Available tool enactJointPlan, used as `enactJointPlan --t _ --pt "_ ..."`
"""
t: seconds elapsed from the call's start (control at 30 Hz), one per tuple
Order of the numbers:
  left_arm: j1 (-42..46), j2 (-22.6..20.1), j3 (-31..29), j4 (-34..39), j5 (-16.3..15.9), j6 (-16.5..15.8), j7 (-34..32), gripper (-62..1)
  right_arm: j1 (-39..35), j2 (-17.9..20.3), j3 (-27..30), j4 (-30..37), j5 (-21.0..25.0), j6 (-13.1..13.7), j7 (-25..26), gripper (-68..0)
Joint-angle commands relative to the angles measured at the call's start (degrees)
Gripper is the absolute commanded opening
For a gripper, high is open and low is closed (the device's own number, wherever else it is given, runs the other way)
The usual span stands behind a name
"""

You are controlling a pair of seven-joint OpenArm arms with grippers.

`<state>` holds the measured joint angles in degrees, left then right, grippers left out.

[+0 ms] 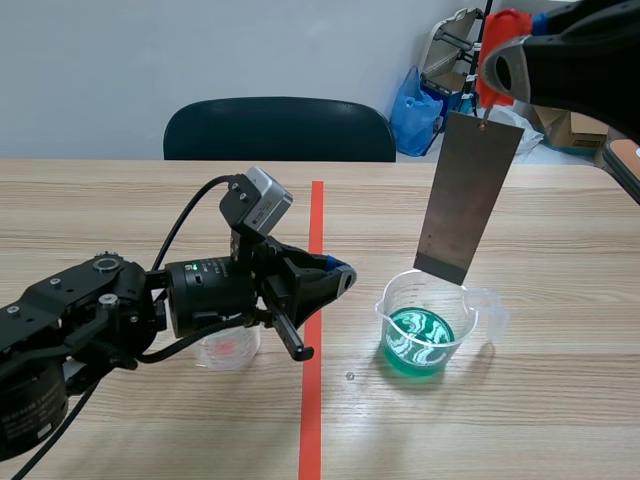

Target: Do the redox reaction experiment

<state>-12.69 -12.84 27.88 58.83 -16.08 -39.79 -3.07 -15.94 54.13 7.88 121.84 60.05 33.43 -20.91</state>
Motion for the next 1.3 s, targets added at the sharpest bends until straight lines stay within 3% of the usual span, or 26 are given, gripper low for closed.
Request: enactJointPlan --t 0.0,0.3,0.47,0.77,1.27 --pt "-0.46 0.15 -0.13 1.07 -0.83 -0.09 0.00 -56.8 0.42 0.76 0.85 0.48 0.63 -0.37 0.66 -66.9" --pt "-0.46 0.42 -0.13 1.07 -1.03 -0.09 0.15 -56.8 0.42 0.76 0.85 0.48 0.63 -0.37 0.66 -66.9" --pt "0.20 -1.01 -0.15 1.40 -6.67 -0.09 -0.09 -56.8 0.42 0.76 0.85 0.48 0.66 -0.37 0.68 -66.9" --pt "2.43 -3.56 -0.15 2.16 -6.88 -0.09 -0.20 -56.8 0.55 0.76 0.85 0.48 0.66 -0.37 0.70 -66.9" --pt "1.07 -3.26 -0.26 2.21 -6.88 -0.09 -0.44 -56.8 0.55 0.76 0.85 0.48 0.66 -0.37 0.92 -66.9"
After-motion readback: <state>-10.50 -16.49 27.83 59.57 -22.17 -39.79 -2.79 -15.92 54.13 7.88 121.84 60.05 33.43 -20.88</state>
